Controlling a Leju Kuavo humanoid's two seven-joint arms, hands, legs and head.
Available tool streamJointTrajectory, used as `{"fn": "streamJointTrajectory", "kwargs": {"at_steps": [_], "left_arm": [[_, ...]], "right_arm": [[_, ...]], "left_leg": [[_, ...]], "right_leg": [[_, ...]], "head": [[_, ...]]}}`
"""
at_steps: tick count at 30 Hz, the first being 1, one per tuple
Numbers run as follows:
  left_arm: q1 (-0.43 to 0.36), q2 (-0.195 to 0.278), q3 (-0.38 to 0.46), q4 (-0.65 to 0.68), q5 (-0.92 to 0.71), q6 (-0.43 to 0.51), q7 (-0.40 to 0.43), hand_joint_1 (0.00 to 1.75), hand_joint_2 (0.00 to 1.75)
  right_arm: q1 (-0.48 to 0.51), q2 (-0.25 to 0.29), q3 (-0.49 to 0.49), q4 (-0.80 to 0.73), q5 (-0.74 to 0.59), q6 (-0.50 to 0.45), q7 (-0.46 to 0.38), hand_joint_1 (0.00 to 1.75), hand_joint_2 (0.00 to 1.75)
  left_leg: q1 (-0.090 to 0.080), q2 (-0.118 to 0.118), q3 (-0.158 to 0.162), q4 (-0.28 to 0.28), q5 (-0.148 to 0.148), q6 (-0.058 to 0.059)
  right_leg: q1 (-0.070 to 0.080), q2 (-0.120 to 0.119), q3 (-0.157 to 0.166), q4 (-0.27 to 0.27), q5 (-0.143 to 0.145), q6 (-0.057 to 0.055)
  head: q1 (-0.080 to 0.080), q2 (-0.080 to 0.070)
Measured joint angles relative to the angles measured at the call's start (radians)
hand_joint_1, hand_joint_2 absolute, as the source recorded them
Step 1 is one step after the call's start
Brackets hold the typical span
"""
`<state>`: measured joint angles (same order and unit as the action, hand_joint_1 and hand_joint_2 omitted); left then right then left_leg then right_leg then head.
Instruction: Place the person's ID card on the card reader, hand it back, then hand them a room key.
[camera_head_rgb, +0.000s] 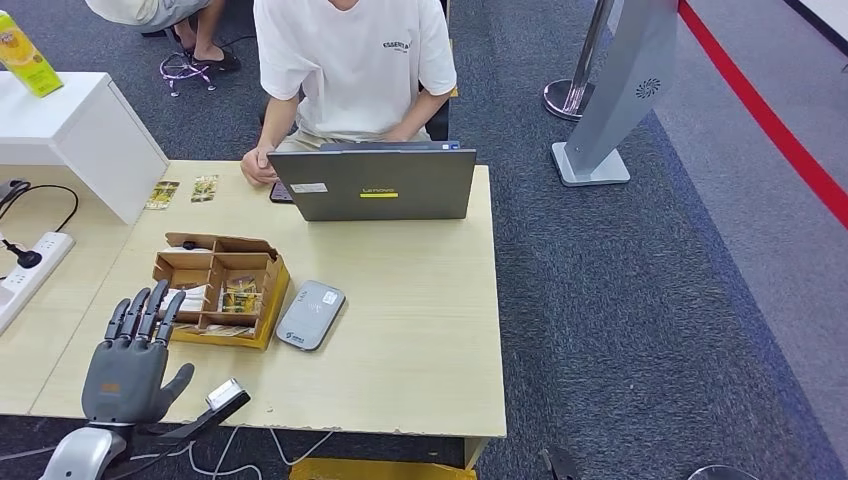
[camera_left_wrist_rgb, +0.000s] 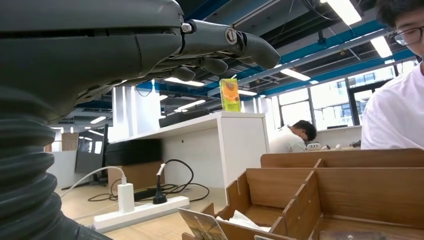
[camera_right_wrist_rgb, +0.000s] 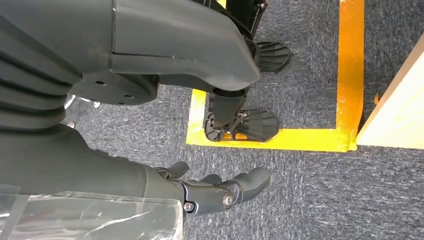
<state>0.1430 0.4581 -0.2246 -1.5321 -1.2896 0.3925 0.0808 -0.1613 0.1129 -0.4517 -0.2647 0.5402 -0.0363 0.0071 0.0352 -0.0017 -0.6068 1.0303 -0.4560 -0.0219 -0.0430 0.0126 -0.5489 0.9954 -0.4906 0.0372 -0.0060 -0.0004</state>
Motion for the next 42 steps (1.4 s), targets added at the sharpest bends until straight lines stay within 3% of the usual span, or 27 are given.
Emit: {"fn": "streamJointTrajectory", "kwargs": {"at_steps": [6, 15, 19, 25, 31, 39, 42], "left_arm": [[-0.028, -0.011, 0.025, 0.069, -0.022, 0.012, 0.0, 0.0, 1.75], [-0.152, -0.042, 0.069, 0.304, -0.051, 0.085, -0.036, 0.0, 1.75], [-0.169, -0.051, 0.073, 0.349, -0.052, 0.087, -0.048, 0.0, 1.75], [-0.188, -0.077, 0.074, 0.382, -0.072, 0.121, -0.067, 0.0, 1.75], [-0.222, -0.131, 0.061, 0.399, -0.112, 0.197, -0.094, 0.0, 1.75], [-0.26, -0.184, 0.018, 0.411, -0.128, 0.208, -0.096, 0.0, 1.75], [-0.271, -0.196, 0.003, 0.417, -0.128, 0.206, -0.093, 0.0, 1.75]], "right_arm": [[-0.006, -0.001, 0.0, 0.0, 0.013, 0.004, 0.009, 0.0, 1.75], [-0.03, -0.001, 0.006, -0.001, 0.03, 0.017, 0.029, 0.0, 1.75], [-0.033, 0.0, 0.011, -0.001, 0.029, 0.016, 0.031, 0.0, 0.0], [-0.037, 0.0, 0.021, -0.001, 0.028, 0.017, 0.033, 0.0, 0.0], [-0.044, 0.001, 0.029, -0.001, 0.03, 0.018, 0.035, 0.0, 0.0], [-0.052, 0.007, 0.037, -0.001, 0.033, 0.017, 0.044, 0.0, 0.0], [-0.055, 0.009, 0.041, -0.001, 0.033, 0.015, 0.049, 0.0, 1.31]], "left_leg": [[0.0, 0.0, 0.0, 0.0, 0.0, 0.0], [0.001, 0.0, 0.0, 0.0, 0.003, 0.0], [0.001, -0.001, 0.0, 0.0, 0.003, 0.0], [0.001, -0.001, 0.0, 0.0, 0.003, 0.0], [0.001, -0.001, 0.0, 0.001, 0.003, 0.0], [0.001, -0.001, 0.0, 0.001, 0.003, 0.0], [0.001, -0.001, 0.0, 0.001, 0.003, 0.0]], "right_leg": [[0.0, 0.0, 0.0, 0.0, 0.0, 0.0], [0.001, 0.0, 0.0, 0.0, 0.002, -0.002], [0.001, 0.0, -0.001, 0.0, 0.002, -0.002], [0.001, 0.0, -0.001, 0.0, 0.002, -0.002], [0.001, 0.0, -0.001, 0.0, 0.002, -0.001], [0.001, 0.0, -0.001, 0.0, 0.003, -0.001], [0.001, 0.0, -0.001, 0.0, 0.003, -0.001]], "head": [[0.0, 0.0], [0.0, 0.0], [0.0, 0.0], [0.0, 0.0], [0.0, 0.0], [0.0, 0.0], [0.0, 0.0]]}}
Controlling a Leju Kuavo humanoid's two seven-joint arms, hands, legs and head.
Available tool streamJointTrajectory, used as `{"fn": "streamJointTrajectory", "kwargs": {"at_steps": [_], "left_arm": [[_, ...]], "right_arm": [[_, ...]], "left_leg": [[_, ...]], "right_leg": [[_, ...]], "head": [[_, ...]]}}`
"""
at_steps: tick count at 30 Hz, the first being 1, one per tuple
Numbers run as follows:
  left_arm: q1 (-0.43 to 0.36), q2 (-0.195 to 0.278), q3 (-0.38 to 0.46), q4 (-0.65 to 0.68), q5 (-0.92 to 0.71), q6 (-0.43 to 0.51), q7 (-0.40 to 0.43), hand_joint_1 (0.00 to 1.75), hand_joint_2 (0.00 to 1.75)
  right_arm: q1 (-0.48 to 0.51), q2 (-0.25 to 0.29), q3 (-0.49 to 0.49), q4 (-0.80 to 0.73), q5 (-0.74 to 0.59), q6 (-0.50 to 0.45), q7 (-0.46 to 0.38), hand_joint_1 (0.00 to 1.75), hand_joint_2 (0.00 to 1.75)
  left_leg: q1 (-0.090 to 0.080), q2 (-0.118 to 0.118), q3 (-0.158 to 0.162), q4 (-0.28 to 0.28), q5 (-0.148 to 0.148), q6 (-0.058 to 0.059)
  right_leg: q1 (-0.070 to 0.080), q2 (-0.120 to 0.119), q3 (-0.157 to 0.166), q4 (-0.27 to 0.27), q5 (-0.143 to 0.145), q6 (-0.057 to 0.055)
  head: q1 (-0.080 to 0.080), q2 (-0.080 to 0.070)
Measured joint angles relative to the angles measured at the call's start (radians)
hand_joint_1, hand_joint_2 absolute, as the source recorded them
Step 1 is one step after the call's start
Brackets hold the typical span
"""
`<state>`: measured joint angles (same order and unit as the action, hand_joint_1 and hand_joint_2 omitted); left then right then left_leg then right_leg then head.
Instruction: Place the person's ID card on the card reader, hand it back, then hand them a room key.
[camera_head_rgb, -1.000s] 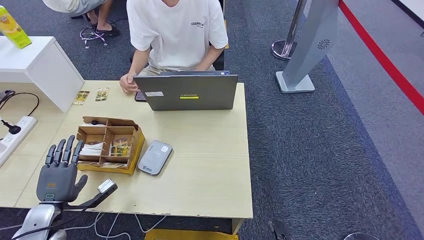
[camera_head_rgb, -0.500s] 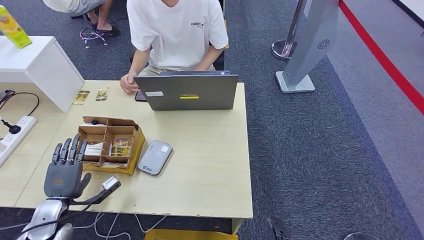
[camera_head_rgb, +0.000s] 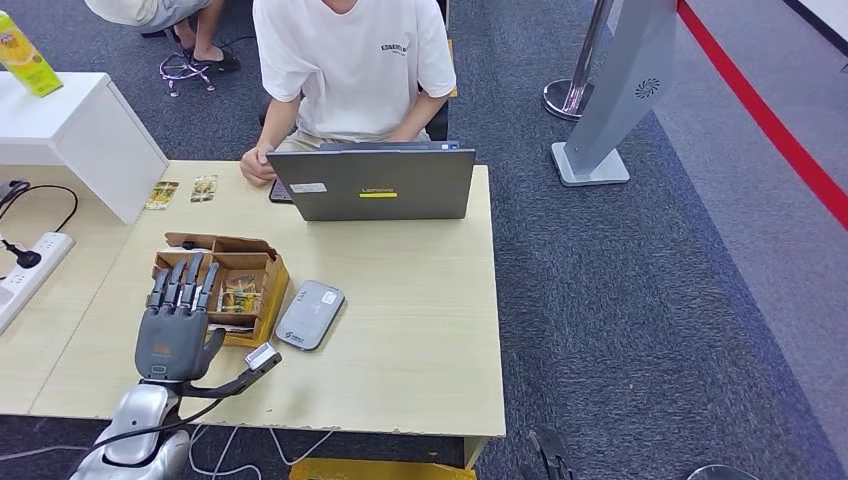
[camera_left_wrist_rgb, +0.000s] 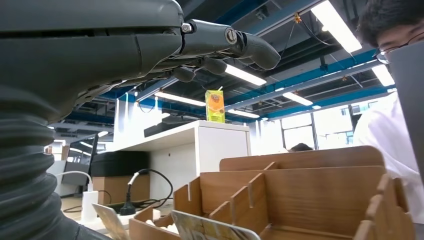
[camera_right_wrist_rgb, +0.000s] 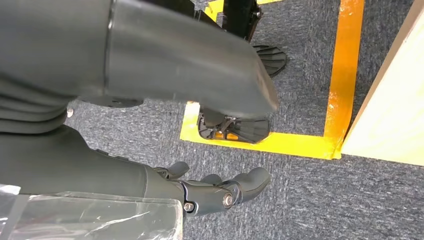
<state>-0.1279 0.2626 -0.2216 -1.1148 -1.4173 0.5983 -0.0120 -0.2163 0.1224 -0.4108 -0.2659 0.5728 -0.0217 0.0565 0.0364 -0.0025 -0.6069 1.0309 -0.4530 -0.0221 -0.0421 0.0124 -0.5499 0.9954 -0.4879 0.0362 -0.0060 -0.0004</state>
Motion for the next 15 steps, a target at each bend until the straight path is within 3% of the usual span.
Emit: {"fn": "streamJointTrajectory", "kwargs": {"at_steps": [1, 15], "left_arm": [[-0.004, -0.004, -0.005, 0.002, 0.001, -0.002, 0.003, 0.0, 1.75], [-0.015, -0.012, -0.033, 0.014, 0.016, -0.041, 0.031, 0.0, 1.75]], "right_arm": [[-0.001, 0.001, 0.002, 0.0, 0.0, -0.001, 0.002, 0.0, 1.75], [-0.005, 0.009, 0.011, 0.0, 0.0, 0.003, 0.01, 0.0, 1.75]], "left_leg": [[0.0, 0.0, 0.0, 0.0, 0.0, 0.0], [0.0, 0.0, 0.0, 0.0, 0.0, 0.0]], "right_leg": [[0.0, 0.0, 0.0, 0.0, 0.0, 0.0], [0.0, 0.0, 0.0, 0.0, 0.0, 0.0]], "head": [[0.0, 0.0], [0.0, 0.0]]}}
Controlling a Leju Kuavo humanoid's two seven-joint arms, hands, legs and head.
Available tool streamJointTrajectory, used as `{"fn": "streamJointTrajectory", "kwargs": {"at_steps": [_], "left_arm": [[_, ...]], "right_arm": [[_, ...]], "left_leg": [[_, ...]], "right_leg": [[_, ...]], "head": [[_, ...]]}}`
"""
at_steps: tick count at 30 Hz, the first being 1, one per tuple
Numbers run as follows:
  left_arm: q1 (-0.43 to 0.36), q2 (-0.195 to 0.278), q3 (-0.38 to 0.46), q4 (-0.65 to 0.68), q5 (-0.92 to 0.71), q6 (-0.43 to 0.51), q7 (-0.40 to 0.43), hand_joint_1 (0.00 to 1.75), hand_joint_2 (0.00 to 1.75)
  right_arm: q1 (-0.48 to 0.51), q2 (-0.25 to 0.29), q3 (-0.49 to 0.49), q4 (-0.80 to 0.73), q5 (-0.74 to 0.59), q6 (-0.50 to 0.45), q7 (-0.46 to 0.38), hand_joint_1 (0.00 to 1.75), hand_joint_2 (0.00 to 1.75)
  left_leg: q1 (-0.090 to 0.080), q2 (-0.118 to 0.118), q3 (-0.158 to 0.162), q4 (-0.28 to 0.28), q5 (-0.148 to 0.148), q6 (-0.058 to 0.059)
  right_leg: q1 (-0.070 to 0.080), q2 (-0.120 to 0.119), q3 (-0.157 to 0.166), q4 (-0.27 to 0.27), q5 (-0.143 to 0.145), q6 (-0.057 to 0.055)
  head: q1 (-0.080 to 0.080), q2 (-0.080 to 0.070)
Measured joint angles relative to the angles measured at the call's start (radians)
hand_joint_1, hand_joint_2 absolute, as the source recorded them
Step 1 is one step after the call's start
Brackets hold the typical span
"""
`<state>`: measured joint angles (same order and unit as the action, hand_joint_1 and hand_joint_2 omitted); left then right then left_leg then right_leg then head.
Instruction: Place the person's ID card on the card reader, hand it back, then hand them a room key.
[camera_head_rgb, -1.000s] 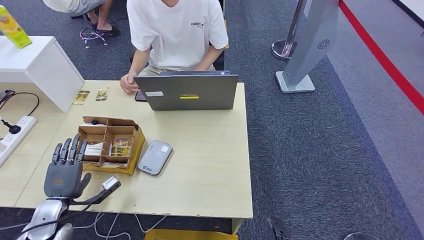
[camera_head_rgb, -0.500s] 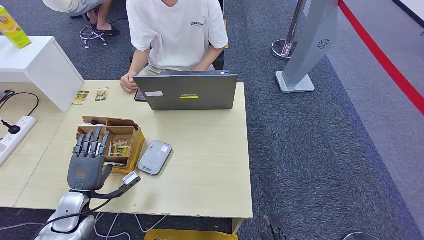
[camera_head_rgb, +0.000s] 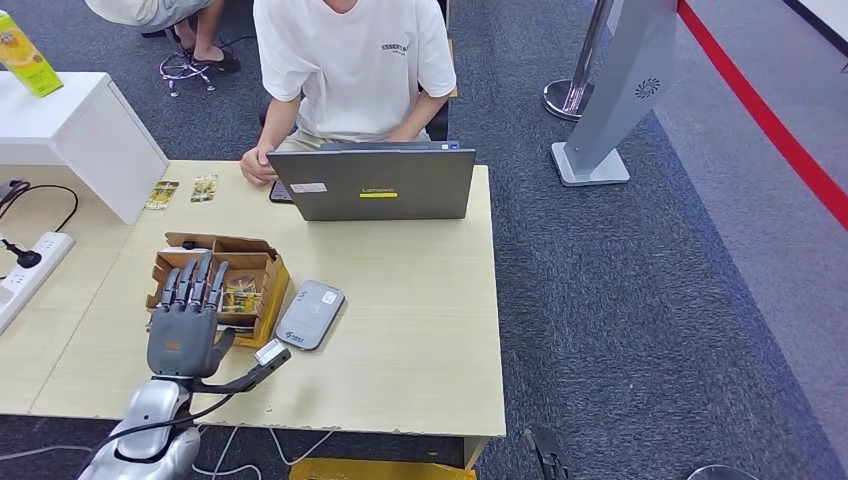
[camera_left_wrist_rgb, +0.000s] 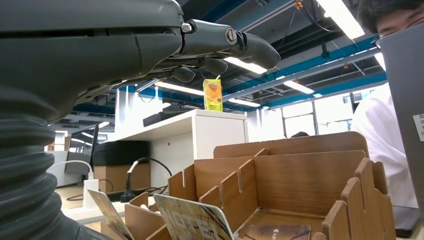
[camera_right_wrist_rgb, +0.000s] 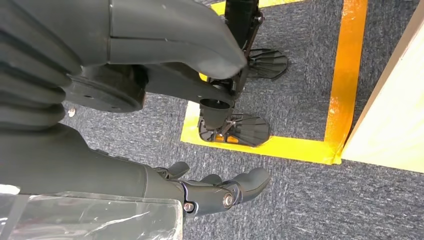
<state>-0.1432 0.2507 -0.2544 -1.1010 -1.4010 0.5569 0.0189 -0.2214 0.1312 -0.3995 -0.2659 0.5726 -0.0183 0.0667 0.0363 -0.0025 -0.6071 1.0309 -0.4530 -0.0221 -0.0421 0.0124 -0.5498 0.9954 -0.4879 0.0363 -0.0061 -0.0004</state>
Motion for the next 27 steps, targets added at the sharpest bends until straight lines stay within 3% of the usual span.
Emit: {"fn": "streamJointTrajectory", "kwargs": {"at_steps": [3, 7, 27], "left_arm": [[0.0, 0.0, -0.003, 0.0, 0.004, -0.01, 0.002, 0.0, 1.75], [-0.001, 0.001, -0.006, 0.0, 0.017, -0.038, 0.009, 1.75, 1.75], [0.008, 0.028, -0.013, -0.002, 0.082, -0.121, 0.007, 1.75, 1.75]], "right_arm": [[0.0, 0.0, 0.0, 0.0, 0.0, 0.0, 0.0, 0.0, 1.75], [0.0, 0.0, 0.001, 0.0, -0.005, 0.001, 0.0, 0.0, 1.75], [0.0, 0.0, 0.009, 0.0, -0.012, 0.016, 0.003, 0.0, 1.75]], "left_leg": [[0.0, 0.0, 0.0, 0.0, 0.0, 0.0], [0.0, 0.0, 0.0, 0.0, 0.0, 0.0], [0.0, 0.0, 0.0, 0.0, 0.001, -0.001]], "right_leg": [[0.0, 0.0, 0.0, 0.0, 0.0, 0.0], [0.0, 0.0, 0.0, 0.0, 0.0, 0.0], [0.0, 0.0, 0.0, 0.0, 0.0, 0.0]], "head": [[0.0, 0.0], [0.0, 0.0], [0.0, 0.0]]}}
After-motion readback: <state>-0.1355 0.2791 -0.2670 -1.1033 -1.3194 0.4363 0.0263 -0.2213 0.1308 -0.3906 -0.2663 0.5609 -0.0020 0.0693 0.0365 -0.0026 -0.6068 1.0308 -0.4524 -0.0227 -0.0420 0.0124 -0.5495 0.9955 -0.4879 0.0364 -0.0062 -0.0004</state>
